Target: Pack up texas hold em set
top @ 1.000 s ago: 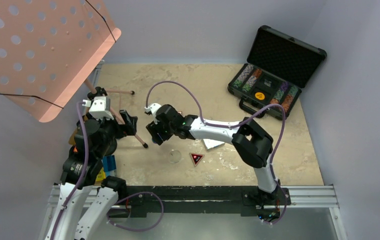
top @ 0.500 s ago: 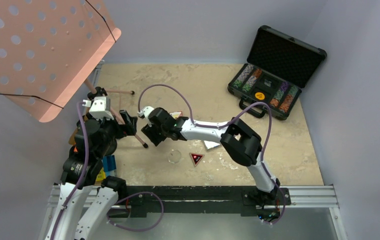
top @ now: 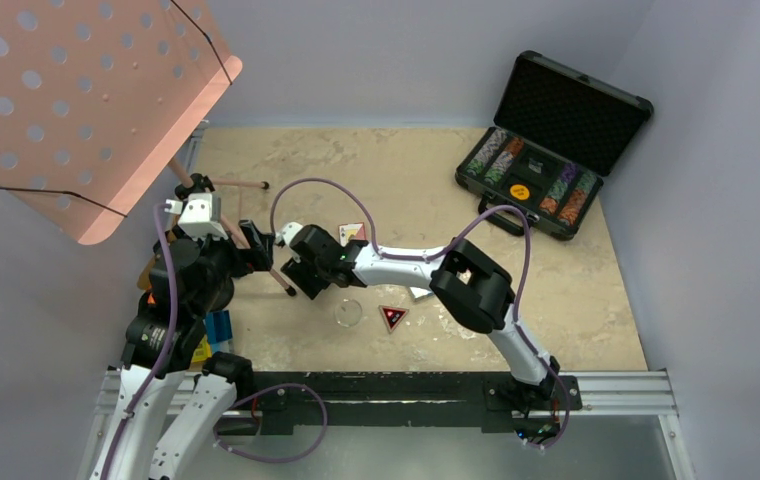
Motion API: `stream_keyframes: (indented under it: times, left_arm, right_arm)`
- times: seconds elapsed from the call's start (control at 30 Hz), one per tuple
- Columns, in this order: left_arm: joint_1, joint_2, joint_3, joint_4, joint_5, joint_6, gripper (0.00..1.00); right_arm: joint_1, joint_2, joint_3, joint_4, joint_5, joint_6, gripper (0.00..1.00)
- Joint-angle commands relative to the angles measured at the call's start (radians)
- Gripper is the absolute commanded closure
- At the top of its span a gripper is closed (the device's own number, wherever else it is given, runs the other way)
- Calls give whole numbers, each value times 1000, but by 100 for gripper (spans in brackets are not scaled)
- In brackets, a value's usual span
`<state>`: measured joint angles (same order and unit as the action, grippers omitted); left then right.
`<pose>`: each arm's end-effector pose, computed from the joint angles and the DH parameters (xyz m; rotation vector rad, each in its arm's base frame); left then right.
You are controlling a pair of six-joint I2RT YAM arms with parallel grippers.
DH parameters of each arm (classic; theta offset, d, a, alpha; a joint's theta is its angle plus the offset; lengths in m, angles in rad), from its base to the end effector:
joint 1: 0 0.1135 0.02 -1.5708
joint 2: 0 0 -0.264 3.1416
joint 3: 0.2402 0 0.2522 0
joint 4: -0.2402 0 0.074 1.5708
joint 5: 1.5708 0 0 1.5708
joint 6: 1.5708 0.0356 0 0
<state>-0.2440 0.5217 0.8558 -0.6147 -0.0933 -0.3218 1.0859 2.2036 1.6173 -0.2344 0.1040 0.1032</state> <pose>0.1056 -0.0229 0.3518 -0.1376 1.8562 -0.3073 0.2307 0.4300 0.1608 -1.1027 2.1662 0.4311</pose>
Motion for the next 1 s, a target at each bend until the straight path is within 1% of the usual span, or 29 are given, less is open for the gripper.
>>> stream_keyframes:
  times: [0.0, 0.47, 0.67, 0.83, 0.97]
  left_arm:
    - [6, 3, 1, 39, -6, 7, 2]
    - [6, 0, 1, 38, -8, 7, 3]
    - [6, -3, 0, 37, -8, 7, 3]
    - [6, -6, 1, 37, -8, 6, 3]
    - [6, -8, 1, 36, -10, 6, 3]
  right_arm:
    - [4, 13, 46, -35, 55, -9, 36]
    - [4, 59, 90, -89, 70, 3, 36]
    - [3, 70, 97, -117, 55, 4, 39]
    - [3, 74, 89, -147, 48, 17, 36]
    - [-1, 80, 86, -161, 28, 35, 35]
